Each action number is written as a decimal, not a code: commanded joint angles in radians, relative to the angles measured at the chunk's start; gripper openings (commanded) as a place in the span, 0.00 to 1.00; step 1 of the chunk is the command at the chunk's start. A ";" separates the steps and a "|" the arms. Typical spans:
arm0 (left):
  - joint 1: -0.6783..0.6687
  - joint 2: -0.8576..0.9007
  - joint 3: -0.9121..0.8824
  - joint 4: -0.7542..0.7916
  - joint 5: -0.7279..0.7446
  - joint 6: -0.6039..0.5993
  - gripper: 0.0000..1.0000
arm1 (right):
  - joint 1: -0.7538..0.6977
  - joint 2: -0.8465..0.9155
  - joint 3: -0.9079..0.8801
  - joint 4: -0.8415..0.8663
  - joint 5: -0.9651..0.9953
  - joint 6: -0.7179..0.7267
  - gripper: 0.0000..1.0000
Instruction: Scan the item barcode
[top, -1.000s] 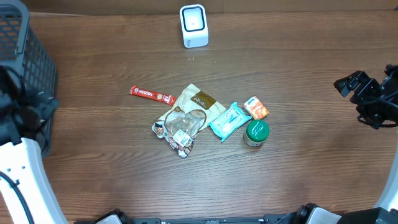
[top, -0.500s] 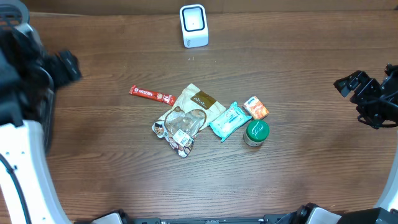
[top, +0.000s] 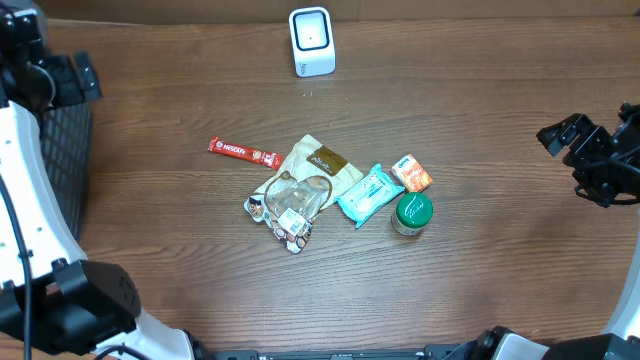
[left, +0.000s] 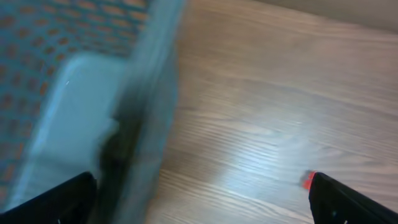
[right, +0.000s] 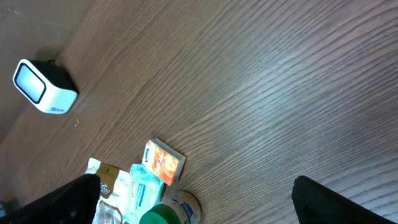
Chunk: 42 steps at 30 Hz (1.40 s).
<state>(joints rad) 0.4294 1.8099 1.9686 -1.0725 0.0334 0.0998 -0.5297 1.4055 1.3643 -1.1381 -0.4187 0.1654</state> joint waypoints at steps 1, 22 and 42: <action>0.054 0.017 0.010 -0.003 -0.017 0.035 1.00 | -0.003 -0.002 0.021 0.004 0.000 0.006 1.00; 0.082 0.086 -0.027 0.012 0.031 0.034 0.24 | -0.003 -0.002 0.021 0.004 0.000 0.006 1.00; 0.029 0.061 -0.011 0.046 0.308 0.282 0.04 | -0.003 -0.002 0.021 0.004 0.000 0.006 1.00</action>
<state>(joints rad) 0.5091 1.8793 1.9549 -1.0317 0.2207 0.2642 -0.5297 1.4055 1.3643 -1.1385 -0.4187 0.1654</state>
